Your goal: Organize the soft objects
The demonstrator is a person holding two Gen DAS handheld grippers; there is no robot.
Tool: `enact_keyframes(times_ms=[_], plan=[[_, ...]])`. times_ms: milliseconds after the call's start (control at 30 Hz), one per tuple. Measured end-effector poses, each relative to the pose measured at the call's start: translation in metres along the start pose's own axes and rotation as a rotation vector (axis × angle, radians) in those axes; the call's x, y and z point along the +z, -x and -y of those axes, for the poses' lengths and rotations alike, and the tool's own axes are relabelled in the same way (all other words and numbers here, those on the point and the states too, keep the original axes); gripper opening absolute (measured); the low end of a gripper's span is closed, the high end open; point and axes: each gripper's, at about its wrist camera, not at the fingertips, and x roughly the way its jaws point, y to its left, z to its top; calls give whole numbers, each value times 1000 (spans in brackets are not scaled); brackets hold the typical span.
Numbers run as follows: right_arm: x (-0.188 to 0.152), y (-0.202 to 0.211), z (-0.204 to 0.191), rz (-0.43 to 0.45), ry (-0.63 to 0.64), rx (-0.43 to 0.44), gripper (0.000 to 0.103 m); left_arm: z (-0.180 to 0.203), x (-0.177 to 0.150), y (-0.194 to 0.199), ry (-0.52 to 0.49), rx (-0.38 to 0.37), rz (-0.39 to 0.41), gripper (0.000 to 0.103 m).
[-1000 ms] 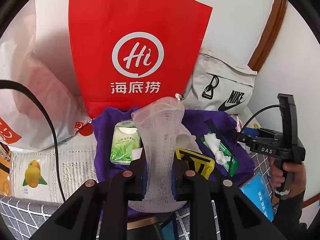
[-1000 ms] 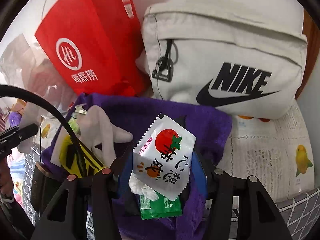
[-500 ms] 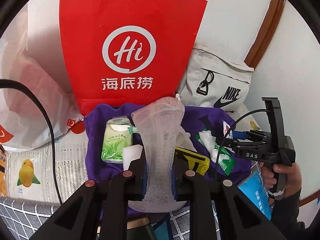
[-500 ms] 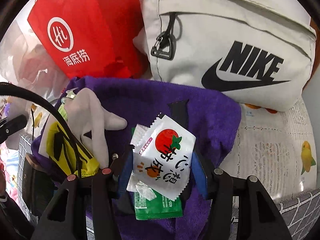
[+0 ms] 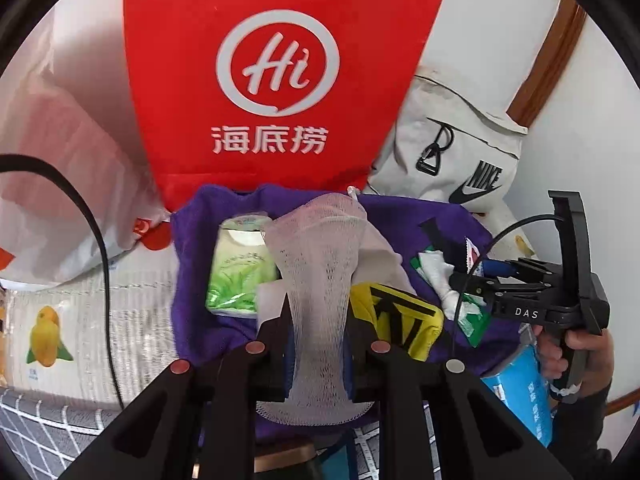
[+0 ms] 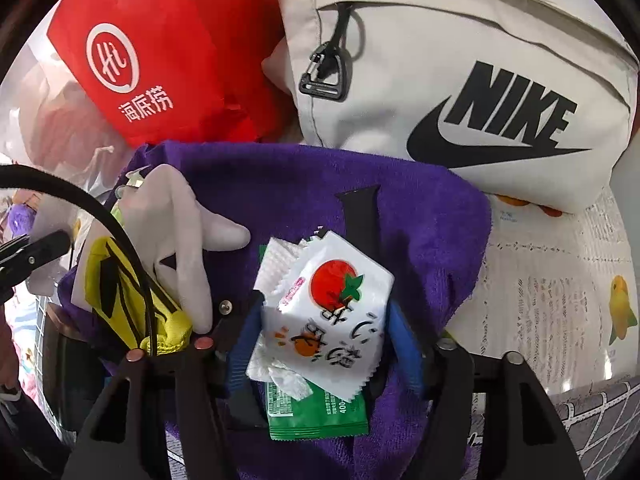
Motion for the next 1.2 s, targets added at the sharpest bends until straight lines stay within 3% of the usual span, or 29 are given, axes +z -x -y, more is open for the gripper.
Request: enact_keyframes(times_ms=[433, 600, 767, 967, 1100, 1200], plan=[[3, 11, -16, 23, 42, 3, 73, 1, -2, -10, 10, -42, -7, 17], [3, 2, -10, -8, 7, 4, 73, 3, -3, -13, 5, -44, -14, 17], [4, 11, -10, 15, 13, 8, 73, 5, -3, -15, 3, -45, -14, 18], [1, 24, -14, 35, 20, 14, 73, 12, -6, -26, -17, -29, -35, 33], [3, 31, -12, 42, 24, 17, 73, 16, -6, -27, -23, -26, -39, 67], [1, 37, -13, 46, 28, 19, 73, 18, -6, -23, -32, -17, -27, 69]])
